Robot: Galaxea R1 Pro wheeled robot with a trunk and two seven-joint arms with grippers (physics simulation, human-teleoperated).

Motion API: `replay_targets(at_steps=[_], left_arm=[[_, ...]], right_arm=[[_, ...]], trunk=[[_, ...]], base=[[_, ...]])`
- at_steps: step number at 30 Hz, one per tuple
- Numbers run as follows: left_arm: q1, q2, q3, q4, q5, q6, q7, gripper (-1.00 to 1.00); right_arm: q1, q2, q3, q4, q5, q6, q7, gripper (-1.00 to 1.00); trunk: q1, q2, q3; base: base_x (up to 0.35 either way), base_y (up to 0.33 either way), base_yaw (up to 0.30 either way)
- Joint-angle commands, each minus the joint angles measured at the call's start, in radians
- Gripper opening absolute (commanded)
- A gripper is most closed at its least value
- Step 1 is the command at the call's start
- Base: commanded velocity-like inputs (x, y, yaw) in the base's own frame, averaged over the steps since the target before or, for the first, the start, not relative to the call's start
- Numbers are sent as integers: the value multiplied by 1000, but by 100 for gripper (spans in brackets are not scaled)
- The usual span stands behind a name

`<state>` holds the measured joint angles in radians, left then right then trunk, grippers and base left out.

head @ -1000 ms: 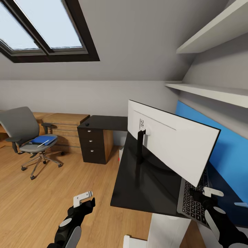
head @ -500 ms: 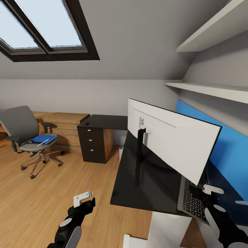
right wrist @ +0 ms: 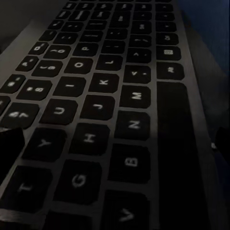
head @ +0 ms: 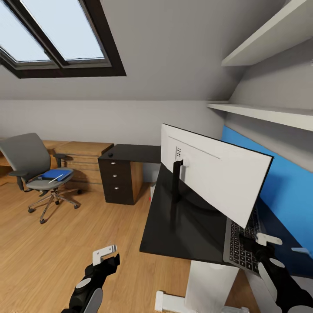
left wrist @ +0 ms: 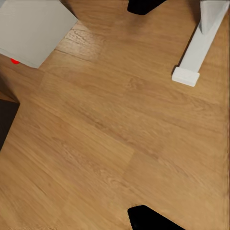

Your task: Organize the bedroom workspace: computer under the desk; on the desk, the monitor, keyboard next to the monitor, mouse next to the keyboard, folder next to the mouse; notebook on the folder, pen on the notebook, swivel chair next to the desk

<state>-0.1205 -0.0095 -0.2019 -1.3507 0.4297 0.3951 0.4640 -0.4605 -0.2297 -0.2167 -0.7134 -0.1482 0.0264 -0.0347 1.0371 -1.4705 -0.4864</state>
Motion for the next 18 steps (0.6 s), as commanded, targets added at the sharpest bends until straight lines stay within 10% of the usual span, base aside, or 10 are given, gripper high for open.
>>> replay_targets(at_steps=[1,18], left_arm=[[-1,0,-2,-1,9,2,9,100],[-1,0,-2,-1,8,1,10,100]], right_arm=[[0,0,1,47,-11,3,-4,100],[0,0,2,46,-11,4,-4,100]], trunk=[[-1,-1,-1],[-1,-1,-1]], base=[[-286,-66,0],[-74,-24,0]])
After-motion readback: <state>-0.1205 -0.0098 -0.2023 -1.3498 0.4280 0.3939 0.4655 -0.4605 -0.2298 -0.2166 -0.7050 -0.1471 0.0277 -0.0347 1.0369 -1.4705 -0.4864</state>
